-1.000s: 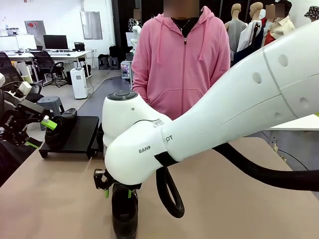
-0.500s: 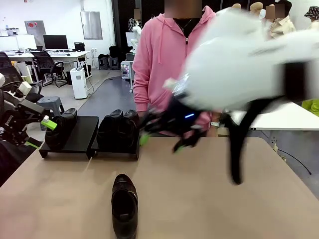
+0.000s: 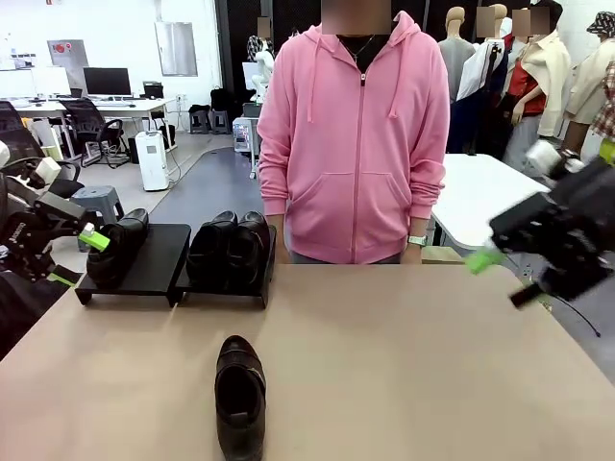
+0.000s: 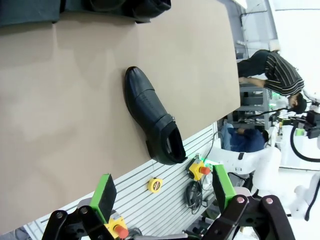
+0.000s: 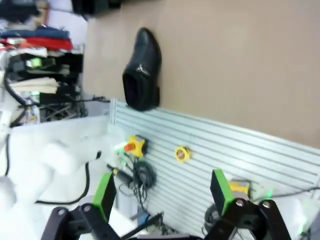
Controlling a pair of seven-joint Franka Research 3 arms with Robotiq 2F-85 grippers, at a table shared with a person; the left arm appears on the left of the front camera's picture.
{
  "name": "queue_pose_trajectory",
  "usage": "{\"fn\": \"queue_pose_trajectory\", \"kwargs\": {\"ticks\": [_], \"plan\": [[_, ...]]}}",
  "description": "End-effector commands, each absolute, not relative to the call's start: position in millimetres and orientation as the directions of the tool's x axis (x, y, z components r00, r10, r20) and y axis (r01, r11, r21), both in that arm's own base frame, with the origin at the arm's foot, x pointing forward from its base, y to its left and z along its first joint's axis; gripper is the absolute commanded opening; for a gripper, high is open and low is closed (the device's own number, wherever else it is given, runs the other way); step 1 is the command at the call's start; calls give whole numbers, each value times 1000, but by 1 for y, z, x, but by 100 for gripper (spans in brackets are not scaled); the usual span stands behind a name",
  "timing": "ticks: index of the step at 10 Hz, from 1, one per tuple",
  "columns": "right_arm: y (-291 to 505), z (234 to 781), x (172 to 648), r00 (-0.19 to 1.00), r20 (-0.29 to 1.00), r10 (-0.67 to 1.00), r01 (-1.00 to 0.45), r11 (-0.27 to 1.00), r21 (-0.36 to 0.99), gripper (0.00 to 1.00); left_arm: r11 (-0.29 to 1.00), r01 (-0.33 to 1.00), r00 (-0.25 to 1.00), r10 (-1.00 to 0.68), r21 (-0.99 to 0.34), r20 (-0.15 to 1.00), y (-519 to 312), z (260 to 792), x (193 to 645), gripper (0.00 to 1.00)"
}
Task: Organize the shoes by placing them on the stand.
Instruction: Pick up one Shoe and place it in the middle of the table.
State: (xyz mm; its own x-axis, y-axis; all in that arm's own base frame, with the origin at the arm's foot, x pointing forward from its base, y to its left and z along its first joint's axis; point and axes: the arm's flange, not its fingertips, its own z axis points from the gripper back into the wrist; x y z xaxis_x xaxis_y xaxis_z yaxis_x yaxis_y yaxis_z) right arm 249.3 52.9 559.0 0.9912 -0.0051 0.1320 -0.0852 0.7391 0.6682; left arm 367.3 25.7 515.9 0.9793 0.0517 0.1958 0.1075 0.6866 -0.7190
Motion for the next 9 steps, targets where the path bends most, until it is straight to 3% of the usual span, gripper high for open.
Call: {"fn": "queue_pose_trajectory", "kwargs": {"ticks": [1, 3, 4, 5, 9], "plan": [[11, 522, 243, 997, 78, 29, -77, 688, 721, 100, 688, 114, 980, 43, -717, 197, 27, 517, 366, 100], [-21, 483, 225, 997, 36, -64, 14, 645, 764, 100, 688, 114, 980, 43, -717, 197, 27, 517, 366, 100], [-12, 472, 224, 998, 45, -32, -4, 763, 647, 100, 688, 114, 980, 43, -717, 197, 27, 517, 366, 100], [-24, 530, 249, 999, 34, -36, -2, 666, 746, 100, 688, 114, 980, 43, -717, 197, 27, 517, 366, 100], [-24, 530, 249, 999, 34, -36, -2, 666, 746, 100, 688, 114, 980, 43, -717, 197, 27, 517, 366, 100]]}}
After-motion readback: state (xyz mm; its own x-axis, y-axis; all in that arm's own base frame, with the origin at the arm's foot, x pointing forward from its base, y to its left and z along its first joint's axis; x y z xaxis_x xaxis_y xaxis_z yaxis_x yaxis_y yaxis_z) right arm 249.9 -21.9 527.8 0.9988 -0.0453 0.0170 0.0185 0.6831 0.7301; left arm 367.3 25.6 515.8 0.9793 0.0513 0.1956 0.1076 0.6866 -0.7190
